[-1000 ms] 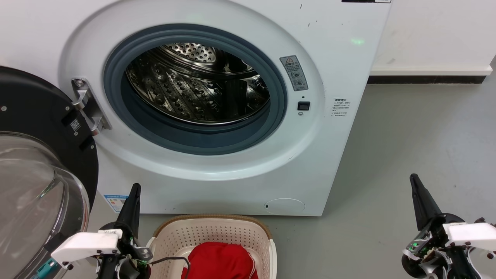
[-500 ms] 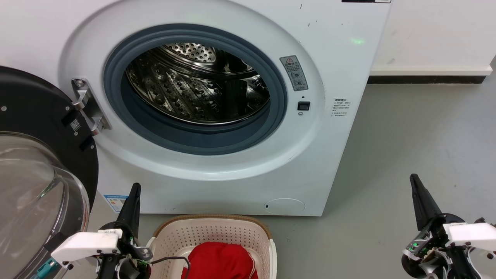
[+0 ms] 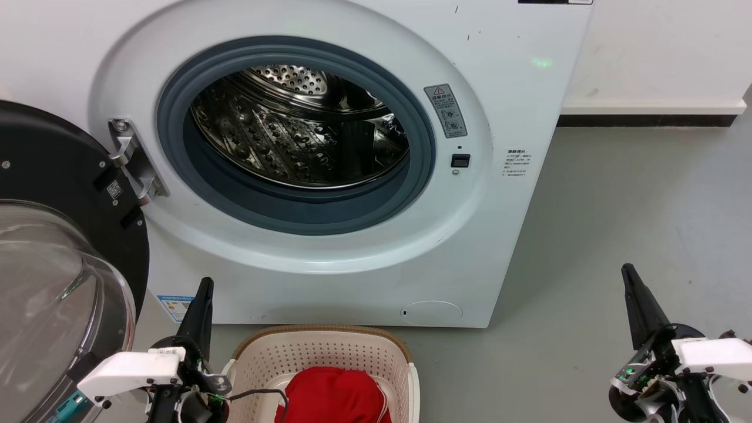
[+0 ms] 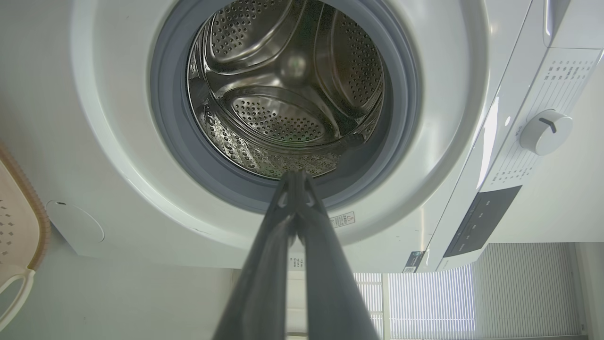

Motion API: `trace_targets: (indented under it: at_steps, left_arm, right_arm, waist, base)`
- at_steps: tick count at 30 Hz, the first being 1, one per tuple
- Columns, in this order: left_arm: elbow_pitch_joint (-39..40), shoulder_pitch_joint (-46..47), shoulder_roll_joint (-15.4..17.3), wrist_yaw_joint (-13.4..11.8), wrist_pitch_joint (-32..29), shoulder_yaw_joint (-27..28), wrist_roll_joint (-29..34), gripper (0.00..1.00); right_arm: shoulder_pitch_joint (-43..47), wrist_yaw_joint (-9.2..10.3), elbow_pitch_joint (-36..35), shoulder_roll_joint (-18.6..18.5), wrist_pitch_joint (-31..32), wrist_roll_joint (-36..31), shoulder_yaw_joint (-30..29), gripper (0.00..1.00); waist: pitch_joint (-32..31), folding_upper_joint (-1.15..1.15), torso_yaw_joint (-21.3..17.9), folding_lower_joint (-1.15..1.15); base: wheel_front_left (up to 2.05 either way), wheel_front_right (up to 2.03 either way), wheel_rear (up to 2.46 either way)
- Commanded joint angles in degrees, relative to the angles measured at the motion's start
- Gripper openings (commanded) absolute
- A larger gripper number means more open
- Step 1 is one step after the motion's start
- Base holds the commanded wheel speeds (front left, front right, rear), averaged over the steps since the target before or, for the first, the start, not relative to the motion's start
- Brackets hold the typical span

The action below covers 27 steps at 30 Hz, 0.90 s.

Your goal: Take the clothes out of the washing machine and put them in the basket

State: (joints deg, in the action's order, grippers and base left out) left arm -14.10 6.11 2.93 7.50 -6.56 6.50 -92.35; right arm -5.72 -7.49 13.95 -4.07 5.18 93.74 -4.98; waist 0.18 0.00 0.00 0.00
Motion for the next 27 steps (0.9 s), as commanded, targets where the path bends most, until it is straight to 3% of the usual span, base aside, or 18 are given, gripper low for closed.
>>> trace_targets:
  at_steps: [1,27]
  left_arm:
    - [0.0,0.3,-0.1,0.1,-0.2,0.2,-0.1,0.00]
    - [0.0,0.3,-0.1,0.1,-0.1,0.2,-0.1,0.00]
  right_arm:
    - [-0.8,0.00,0.1,0.1,0.3,-0.1,-0.1,0.00]
    - [-0.8,0.00,0.1,0.4,0.7,-0.5,-0.5,0.00]
  waist:
    - [0.0,0.00,0.0,0.00]
    - [0.0,0.00,0.0,0.00]
  base:
    - [0.00,0.00,0.00]
    - [0.00,0.00,0.00]
